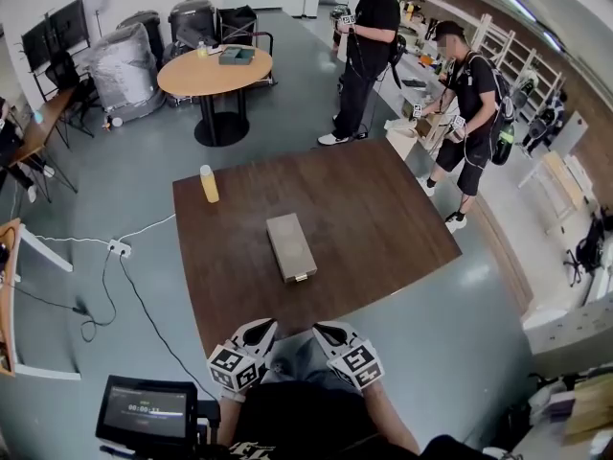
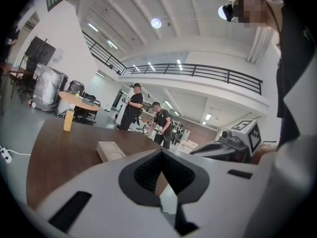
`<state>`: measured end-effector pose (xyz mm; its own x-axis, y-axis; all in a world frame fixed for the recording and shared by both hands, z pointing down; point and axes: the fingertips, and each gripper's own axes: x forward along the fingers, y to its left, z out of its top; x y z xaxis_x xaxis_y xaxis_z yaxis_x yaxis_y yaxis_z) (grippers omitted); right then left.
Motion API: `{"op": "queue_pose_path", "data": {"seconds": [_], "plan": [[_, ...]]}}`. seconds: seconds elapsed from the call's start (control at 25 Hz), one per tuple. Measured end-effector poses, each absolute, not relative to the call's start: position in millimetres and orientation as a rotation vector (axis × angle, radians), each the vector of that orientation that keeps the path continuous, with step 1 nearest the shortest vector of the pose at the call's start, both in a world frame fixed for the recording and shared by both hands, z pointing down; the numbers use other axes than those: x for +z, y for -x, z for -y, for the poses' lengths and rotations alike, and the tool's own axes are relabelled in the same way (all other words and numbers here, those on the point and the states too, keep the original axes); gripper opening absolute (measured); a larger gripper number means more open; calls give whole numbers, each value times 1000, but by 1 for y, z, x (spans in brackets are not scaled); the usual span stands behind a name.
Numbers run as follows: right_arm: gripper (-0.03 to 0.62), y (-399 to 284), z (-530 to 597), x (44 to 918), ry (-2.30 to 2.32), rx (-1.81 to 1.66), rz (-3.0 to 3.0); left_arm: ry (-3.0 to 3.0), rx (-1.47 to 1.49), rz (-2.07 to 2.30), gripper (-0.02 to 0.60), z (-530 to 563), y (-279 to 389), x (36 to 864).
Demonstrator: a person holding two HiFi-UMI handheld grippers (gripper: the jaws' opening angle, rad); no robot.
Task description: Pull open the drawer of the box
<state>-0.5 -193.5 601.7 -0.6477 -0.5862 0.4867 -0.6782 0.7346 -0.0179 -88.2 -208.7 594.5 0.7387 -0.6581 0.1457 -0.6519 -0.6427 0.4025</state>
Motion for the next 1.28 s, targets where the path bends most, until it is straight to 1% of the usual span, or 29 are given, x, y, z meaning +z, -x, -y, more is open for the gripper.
{"op": "queue_pose_path", "data": {"seconds": [0.76, 1.28], "plan": [[-12, 6, 193, 611, -950, 281, 2476, -2500, -15, 1003, 5, 207, 94, 603], [-12, 13, 178, 618, -876, 211, 2416, -2486, -29, 1015, 5, 200, 97, 603]]}}
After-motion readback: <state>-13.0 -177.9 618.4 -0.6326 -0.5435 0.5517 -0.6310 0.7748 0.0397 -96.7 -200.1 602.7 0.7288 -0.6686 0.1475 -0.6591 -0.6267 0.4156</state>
